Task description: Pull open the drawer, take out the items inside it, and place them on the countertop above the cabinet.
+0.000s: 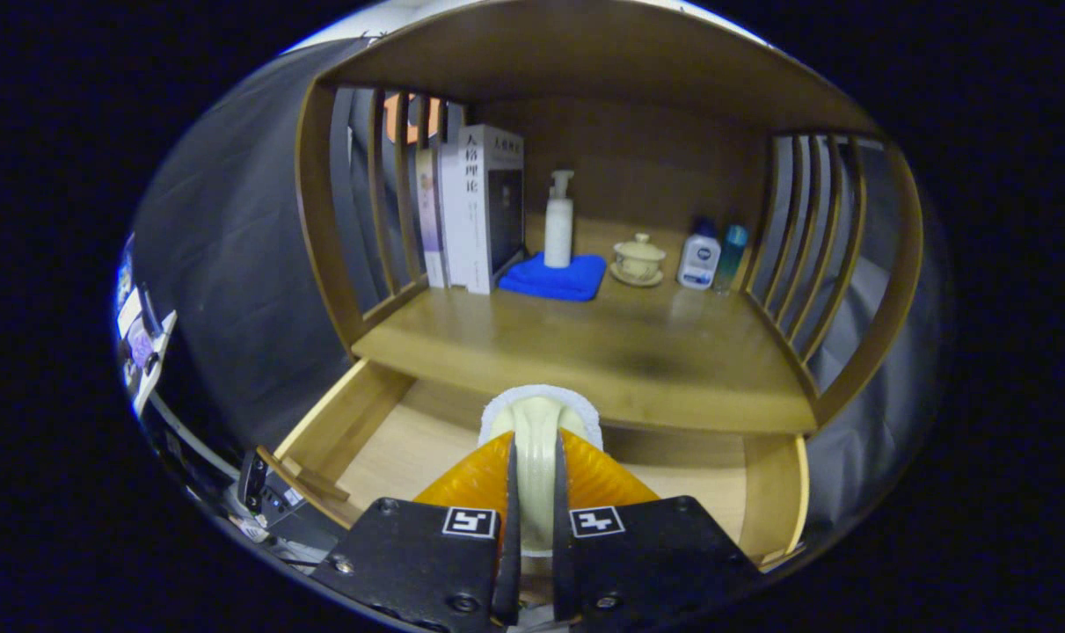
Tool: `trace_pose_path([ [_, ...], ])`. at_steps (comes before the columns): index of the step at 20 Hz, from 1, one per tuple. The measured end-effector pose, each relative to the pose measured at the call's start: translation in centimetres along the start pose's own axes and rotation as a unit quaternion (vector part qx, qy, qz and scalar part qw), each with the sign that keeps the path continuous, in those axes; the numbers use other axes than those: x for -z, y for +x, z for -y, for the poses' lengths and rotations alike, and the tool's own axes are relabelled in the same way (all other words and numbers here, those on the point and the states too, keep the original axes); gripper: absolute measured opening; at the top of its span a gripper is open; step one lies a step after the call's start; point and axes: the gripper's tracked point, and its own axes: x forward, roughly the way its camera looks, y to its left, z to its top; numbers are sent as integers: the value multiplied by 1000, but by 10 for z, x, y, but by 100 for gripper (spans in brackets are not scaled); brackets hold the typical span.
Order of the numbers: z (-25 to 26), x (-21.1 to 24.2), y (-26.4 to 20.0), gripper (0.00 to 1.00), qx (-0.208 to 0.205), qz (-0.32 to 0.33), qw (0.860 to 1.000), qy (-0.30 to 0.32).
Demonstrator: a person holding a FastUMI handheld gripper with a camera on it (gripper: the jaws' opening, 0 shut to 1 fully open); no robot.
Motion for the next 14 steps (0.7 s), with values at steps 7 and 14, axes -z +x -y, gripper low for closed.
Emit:
trace_pose_path([
  [7,21,-54,48,17,26,16,999,12],
  [14,31,-63,96,18,10,-16,996,89],
])
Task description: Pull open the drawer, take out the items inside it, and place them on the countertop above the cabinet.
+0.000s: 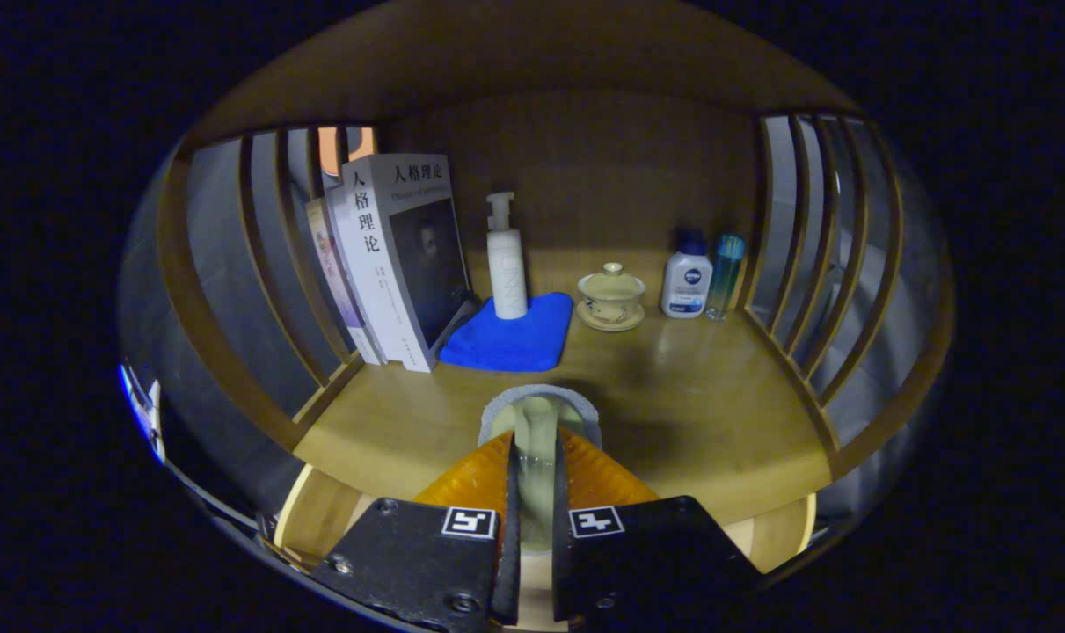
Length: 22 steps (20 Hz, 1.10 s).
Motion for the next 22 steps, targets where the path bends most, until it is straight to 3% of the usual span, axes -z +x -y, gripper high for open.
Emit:
trace_pose_path([
  [7,0,-3,27,18,10,-5,1000,15],
  [15,-5,1,48,21,-12,-8,999,44],
  [18,-14,0,51,53,-50,13,996,73],
  [20,-13,0,47,75,-50,17,996,68],
  [22,-12,1,45,76,-43,22,997,58],
])
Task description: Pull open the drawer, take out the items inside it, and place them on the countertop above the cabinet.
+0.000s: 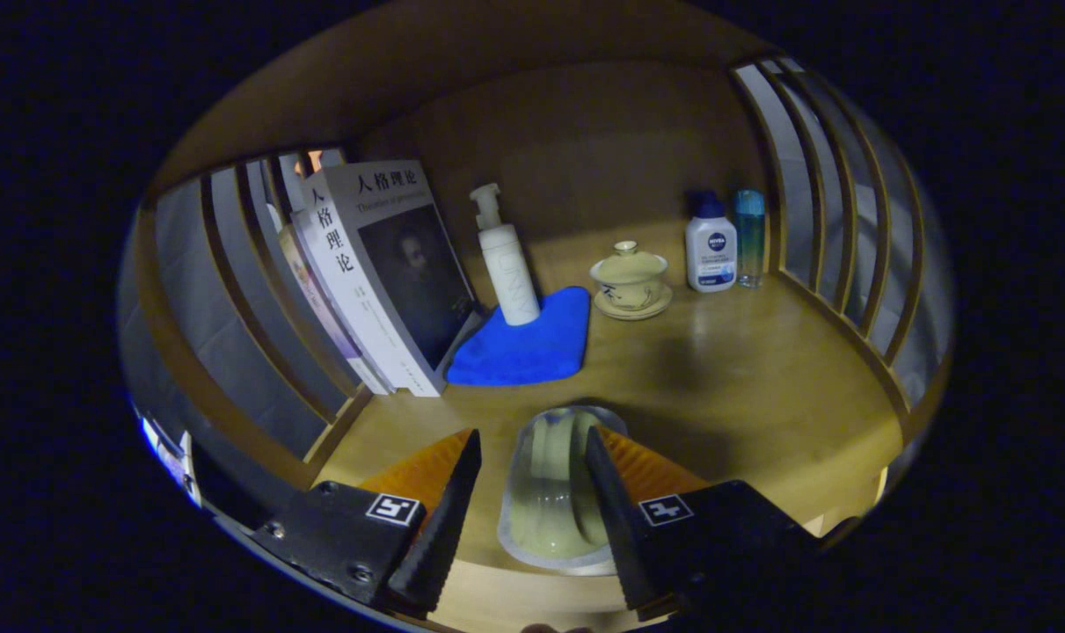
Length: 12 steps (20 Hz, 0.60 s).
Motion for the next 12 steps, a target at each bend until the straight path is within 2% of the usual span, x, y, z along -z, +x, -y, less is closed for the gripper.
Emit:
trace_pose_path([
  [9,-8,-19,-25,76,19,59,996,-62],
  [12,-9,-24,-51,77,33,105,988,-105],
])
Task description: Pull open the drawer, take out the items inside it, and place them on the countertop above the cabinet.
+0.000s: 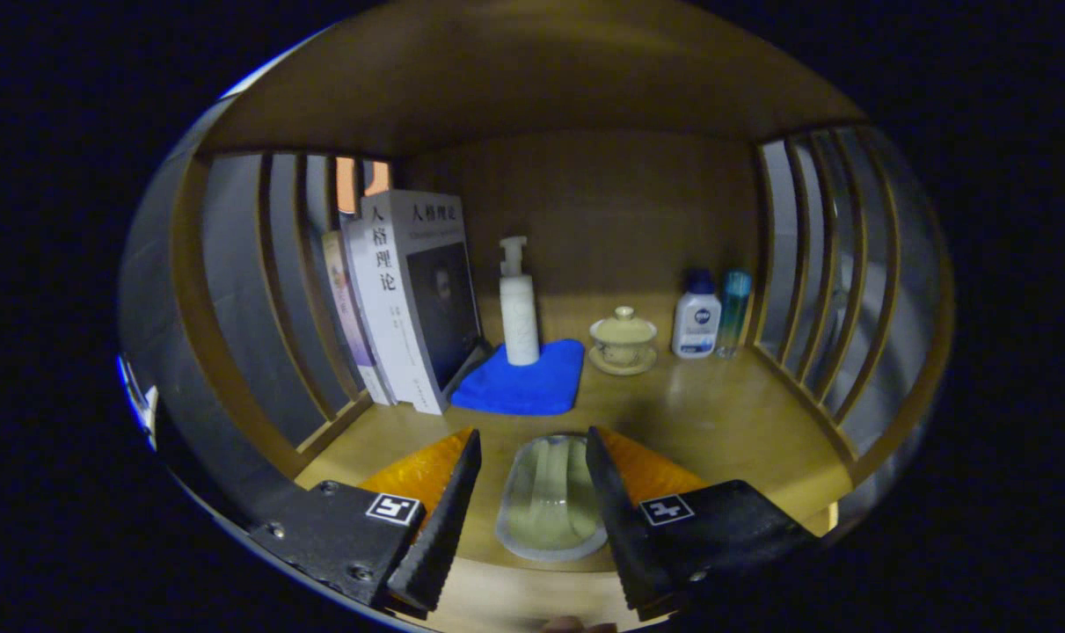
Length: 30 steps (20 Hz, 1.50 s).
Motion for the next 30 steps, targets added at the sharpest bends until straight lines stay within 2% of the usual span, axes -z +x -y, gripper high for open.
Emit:
trace_pose_path([
  [3,-3,-1,-33,79,9,36,998,-43],
  [6,-9,7,-66,100,0,45,998,-43],
  [9,-11,18,-91,100,-10,53,998,-12],
  [23,-8,135,-203,100,49,87,995,28],
  [27,-8,164,-218,100,57,87,994,41],
  [30,-7,184,-223,100,65,87,994,28],
])
